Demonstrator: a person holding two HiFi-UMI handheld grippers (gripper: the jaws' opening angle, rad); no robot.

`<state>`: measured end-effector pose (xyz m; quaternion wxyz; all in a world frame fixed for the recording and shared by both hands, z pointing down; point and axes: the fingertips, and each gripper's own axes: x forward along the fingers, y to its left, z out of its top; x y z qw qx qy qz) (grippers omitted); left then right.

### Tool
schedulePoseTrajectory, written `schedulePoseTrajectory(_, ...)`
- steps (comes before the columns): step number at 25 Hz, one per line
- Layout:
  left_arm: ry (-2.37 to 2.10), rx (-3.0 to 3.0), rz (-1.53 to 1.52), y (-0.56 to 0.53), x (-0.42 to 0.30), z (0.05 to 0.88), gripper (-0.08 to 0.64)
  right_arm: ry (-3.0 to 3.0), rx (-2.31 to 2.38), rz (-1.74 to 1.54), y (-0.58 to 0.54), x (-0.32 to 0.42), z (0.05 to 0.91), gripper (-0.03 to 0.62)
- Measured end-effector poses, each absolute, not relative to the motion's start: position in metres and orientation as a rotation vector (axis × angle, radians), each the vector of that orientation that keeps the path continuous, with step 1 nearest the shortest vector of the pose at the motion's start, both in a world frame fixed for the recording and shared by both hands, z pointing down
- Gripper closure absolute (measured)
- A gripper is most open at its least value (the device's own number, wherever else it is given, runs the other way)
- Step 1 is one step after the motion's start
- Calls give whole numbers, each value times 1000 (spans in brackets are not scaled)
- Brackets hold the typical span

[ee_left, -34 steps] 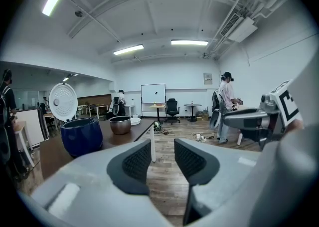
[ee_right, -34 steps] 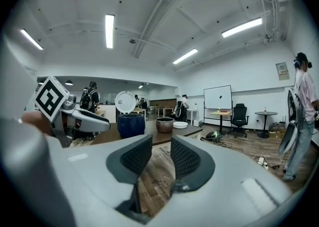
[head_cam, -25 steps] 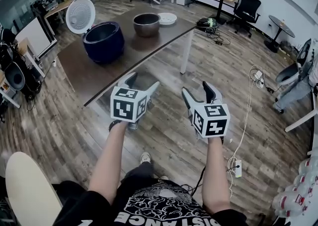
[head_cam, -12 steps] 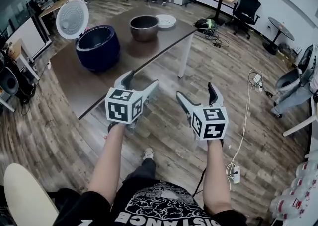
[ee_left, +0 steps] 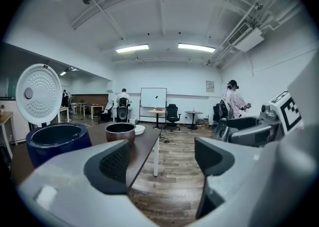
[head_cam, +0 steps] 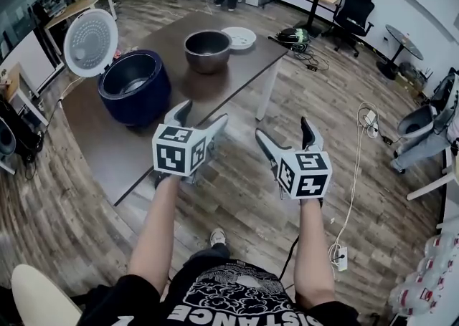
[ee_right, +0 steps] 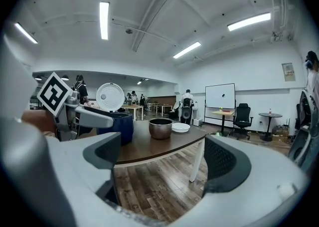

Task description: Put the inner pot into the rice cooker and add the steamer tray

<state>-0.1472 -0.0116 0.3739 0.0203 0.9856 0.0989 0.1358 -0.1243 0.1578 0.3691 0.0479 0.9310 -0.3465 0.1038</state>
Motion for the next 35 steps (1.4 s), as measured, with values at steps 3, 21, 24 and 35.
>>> schedulePoseTrajectory(3, 333, 3033, 444, -28, -129, 376, 144, -1045, 2834, 327, 140, -106, 369, 83)
schedulePoseTrajectory(21, 370, 3020, 498, -89, -45, 391, 144, -1006, 2847, 351, 77, -26, 371, 91)
schedulePoseTrajectory(24, 377, 3025, 505, -92, -38, 394, 144, -1007, 2847, 349, 72, -19, 373, 92)
schedulePoseTrajectory(35, 352, 3047, 504, -98, -8, 400, 144, -1030, 2846, 345, 68, 13, 382, 95)
